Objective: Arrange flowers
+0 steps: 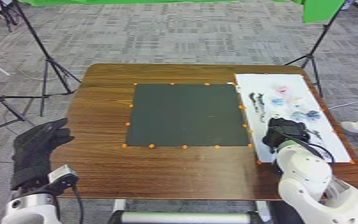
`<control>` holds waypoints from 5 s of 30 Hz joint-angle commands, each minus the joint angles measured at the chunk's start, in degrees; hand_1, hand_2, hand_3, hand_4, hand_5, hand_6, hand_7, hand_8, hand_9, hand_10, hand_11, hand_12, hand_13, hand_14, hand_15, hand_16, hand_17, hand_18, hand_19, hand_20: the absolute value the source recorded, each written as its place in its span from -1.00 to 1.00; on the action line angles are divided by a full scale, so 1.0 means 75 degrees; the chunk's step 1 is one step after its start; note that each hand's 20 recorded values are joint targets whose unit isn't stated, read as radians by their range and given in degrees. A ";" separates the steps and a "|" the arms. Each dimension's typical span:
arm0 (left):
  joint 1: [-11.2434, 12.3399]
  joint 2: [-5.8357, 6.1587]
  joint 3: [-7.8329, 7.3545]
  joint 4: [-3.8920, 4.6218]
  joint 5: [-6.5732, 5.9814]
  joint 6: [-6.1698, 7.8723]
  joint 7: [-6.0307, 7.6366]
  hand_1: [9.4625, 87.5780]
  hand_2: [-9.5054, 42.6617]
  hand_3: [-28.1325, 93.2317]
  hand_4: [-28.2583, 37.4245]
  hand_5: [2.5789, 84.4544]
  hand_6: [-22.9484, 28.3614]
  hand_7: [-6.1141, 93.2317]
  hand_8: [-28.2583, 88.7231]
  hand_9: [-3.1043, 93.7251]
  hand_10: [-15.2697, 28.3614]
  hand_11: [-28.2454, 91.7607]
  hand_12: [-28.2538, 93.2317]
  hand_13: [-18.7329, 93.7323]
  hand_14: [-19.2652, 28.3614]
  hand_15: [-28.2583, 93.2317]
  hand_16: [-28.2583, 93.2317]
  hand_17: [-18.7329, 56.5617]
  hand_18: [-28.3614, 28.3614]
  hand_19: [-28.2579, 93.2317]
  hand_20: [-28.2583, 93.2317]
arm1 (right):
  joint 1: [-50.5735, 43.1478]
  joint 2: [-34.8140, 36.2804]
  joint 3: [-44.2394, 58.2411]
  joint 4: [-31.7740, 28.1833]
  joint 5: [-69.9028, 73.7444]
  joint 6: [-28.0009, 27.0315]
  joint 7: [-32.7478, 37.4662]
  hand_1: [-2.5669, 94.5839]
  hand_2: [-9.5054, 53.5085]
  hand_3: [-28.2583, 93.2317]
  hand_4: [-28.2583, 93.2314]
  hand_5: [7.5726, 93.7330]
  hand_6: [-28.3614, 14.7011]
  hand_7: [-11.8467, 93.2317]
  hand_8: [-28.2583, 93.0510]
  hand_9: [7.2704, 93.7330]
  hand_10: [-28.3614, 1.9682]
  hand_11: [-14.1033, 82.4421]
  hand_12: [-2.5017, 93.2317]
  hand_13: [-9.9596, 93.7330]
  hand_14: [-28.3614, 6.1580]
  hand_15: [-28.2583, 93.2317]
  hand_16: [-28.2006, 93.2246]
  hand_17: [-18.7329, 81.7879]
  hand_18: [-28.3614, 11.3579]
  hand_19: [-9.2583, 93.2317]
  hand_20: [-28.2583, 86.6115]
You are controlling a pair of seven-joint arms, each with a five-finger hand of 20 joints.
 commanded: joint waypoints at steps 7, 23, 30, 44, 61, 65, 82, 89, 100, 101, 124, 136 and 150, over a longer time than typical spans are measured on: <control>0.0246 -0.0066 -0.0121 -0.0043 0.0069 -0.0074 -0.0057 -0.45 -0.30 0.75 -0.62 0.34 0.56 -0.42 -0.70 0.08 0.86 0.36 -0.29 0.08 1.00 0.86 -0.87 -0.45 0.99 0.50 0.23 | -0.0213 0.0117 -0.0033 -0.0033 0.0063 0.0285 -0.0020 0.13 -1.00 0.74 -1.00 0.65 0.10 -0.12 -0.20 0.44 -0.23 0.46 -0.06 0.41 -0.41 0.80 -0.05 -0.31 -0.89 0.63 -0.19; 0.0373 -0.0050 -0.0206 -0.0076 0.0039 -0.0051 0.0019 -0.47 -0.30 0.75 -0.65 0.33 0.56 -0.41 -0.70 0.07 0.87 0.35 -0.29 0.07 1.00 0.86 -0.87 -0.45 0.99 0.49 0.23 | 0.0073 0.0278 0.0144 -0.0386 0.0200 0.0736 -0.0081 0.13 -1.00 0.75 -0.97 0.68 0.09 -0.15 -0.16 0.48 -0.22 0.47 -0.04 0.42 -0.41 0.80 -0.03 -0.31 -0.89 0.64 -0.17; 0.0414 0.0148 -0.0192 -0.0082 -0.0172 0.0047 0.0172 -0.47 -0.30 0.74 -0.65 0.32 0.56 -0.42 -0.70 0.07 0.86 0.35 -0.29 0.07 1.00 0.86 -0.87 -0.45 0.99 0.49 0.23 | 0.0589 0.0225 -0.0009 -0.0561 0.0326 0.0917 -0.0220 0.12 -1.00 0.76 -0.97 0.69 0.09 -0.16 -0.16 0.49 -0.21 0.47 -0.03 0.43 -0.41 0.80 -0.03 -0.31 -0.90 0.64 -0.17; 0.0938 0.0212 -0.0661 -0.0250 -0.0216 0.0107 0.0095 -0.50 -0.32 0.74 -0.70 0.28 0.56 -0.45 -0.69 0.01 0.85 0.35 -0.29 0.05 1.00 0.86 -0.87 -0.47 0.99 0.48 0.22 | 0.2335 -0.0933 -0.0986 -0.0492 0.0422 0.0486 -0.0672 0.12 -1.00 0.76 -0.95 0.70 0.10 -0.16 -0.15 0.50 -0.20 0.47 -0.02 0.44 -0.42 0.81 -0.03 -0.30 -0.91 0.66 -0.17; 0.0684 0.0139 -0.0549 -0.0231 0.0043 0.0011 -0.0265 -0.50 -0.33 0.74 -0.71 0.28 0.56 -0.45 -0.69 0.01 0.84 0.35 -0.29 0.04 1.00 0.86 -0.88 -0.47 0.99 0.47 0.22 | 0.3443 -0.2796 -0.2354 0.0470 -0.0214 -0.0135 -0.1165 0.12 -1.00 0.75 -0.93 0.71 0.10 -0.17 -0.13 0.51 -0.21 0.48 -0.03 0.45 -0.45 0.81 -0.02 -0.30 -0.94 0.67 -0.17; 0.0557 0.0101 -0.0456 -0.0209 0.0100 -0.0026 -0.0349 -0.50 -0.33 0.75 -0.71 0.28 0.56 -0.46 -0.69 0.02 0.85 0.35 -0.30 0.05 1.00 0.86 -0.88 -0.47 0.99 0.47 0.22 | 0.3501 -0.3184 -0.2493 0.0649 -0.0467 -0.0234 -0.1293 0.11 -1.00 0.75 -0.92 0.71 0.10 -0.17 -0.13 0.51 -0.21 0.49 -0.03 0.45 -0.45 0.82 -0.02 -0.30 -0.94 0.68 -0.17; -0.0267 0.0065 0.0108 -0.0027 0.0413 -0.0165 -0.0714 -0.50 -0.33 0.75 -0.69 0.28 0.56 -0.45 -0.69 0.01 0.85 0.35 -0.30 0.05 1.00 0.86 -0.88 -0.47 0.99 0.48 0.21 | 0.2704 -0.5161 -0.2429 0.1679 -0.2208 -0.1037 -0.2123 0.11 -1.00 0.75 -0.91 0.71 0.12 -0.15 -0.14 0.52 -0.22 0.51 -0.05 0.46 -0.46 0.82 -0.03 -0.29 -0.96 0.69 -0.18; -0.0623 -0.0024 0.0371 0.0115 0.0488 -0.0312 -0.0807 -0.50 -0.33 0.75 -0.69 0.28 0.56 -0.45 -0.69 0.01 0.85 0.35 -0.30 0.05 1.00 0.86 -0.88 -0.47 0.99 0.48 0.21 | 0.2007 -0.5660 -0.2273 0.1760 -0.3058 -0.1313 -0.2719 0.10 -1.00 0.75 -0.90 0.72 0.11 -0.15 -0.14 0.52 -0.25 0.52 -0.06 0.47 -0.46 0.82 -0.03 -0.29 -0.96 0.70 -0.19; -0.1464 0.0050 0.1071 0.0427 0.0328 -0.0455 -0.0550 -0.50 -0.32 0.75 -0.68 0.28 0.56 -0.45 -0.69 0.01 0.85 0.35 -0.30 0.05 1.00 0.86 -0.88 -0.47 0.98 0.48 0.21 | 0.2262 -0.5633 -0.2456 0.2431 -0.3172 -0.0911 -0.2484 0.10 -1.00 0.75 -0.90 0.72 0.11 -0.15 -0.15 0.53 -0.28 0.53 -0.07 0.47 -0.46 0.83 -0.03 -0.29 -0.97 0.71 -0.20; -0.1484 0.0064 0.1091 0.0434 0.0317 -0.0440 -0.0540 -0.50 -0.32 0.75 -0.68 0.28 0.56 -0.45 -0.69 0.01 0.85 0.35 -0.30 0.05 1.00 0.86 -0.88 -0.47 0.99 0.48 0.21 | 0.2291 -0.5620 -0.2473 0.2469 -0.3108 -0.0893 -0.2394 0.10 -1.00 0.75 -0.90 0.73 0.10 -0.15 -0.15 0.53 -0.28 0.53 -0.07 0.47 -0.47 0.83 -0.03 -0.29 -0.97 0.71 -0.20; -0.1830 -0.0191 0.1234 0.0608 0.0572 -0.0723 -0.0623 -0.50 -0.31 0.76 -0.67 0.28 0.56 -0.45 -0.69 0.01 0.85 0.35 -0.30 0.05 1.00 0.86 -0.88 -0.47 0.99 0.48 0.21 | 0.1960 -0.5902 -0.2370 0.2804 -0.3408 -0.1013 -0.2339 0.09 -1.00 0.72 -0.91 0.75 0.12 -0.16 -0.19 0.55 -0.23 0.56 -0.13 0.48 -0.46 0.82 -0.02 -0.32 -0.97 0.71 -0.23; -0.1913 -0.0307 0.1274 0.0626 0.0685 -0.0767 -0.0697 -0.50 -0.31 0.76 -0.67 0.29 0.56 -0.45 -0.69 0.01 0.85 0.35 -0.30 0.05 1.00 0.86 -0.88 -0.47 0.99 0.48 0.21 | 0.1869 -0.6086 -0.2297 0.2789 -0.3667 -0.1049 -0.2722 0.10 -1.00 0.71 -0.92 0.76 0.12 -0.17 -0.20 0.55 -0.20 0.56 -0.14 0.47 -0.45 0.82 -0.01 -0.34 -0.95 0.71 -0.24; -0.1863 -0.0384 0.1232 0.0633 0.0736 -0.0841 -0.0748 -0.50 -0.31 0.76 -0.67 0.29 0.56 -0.45 -0.69 0.02 0.85 0.35 -0.30 0.05 1.00 0.86 -0.88 -0.47 0.98 0.48 0.21 | 0.1869 -0.5917 -0.2407 0.2807 -0.4001 -0.0960 -0.2826 0.04 -1.00 0.70 -0.93 0.70 0.15 -0.14 -0.22 0.51 -0.22 0.57 -0.16 0.44 -0.47 0.82 -0.01 -0.38 -0.95 0.69 -0.23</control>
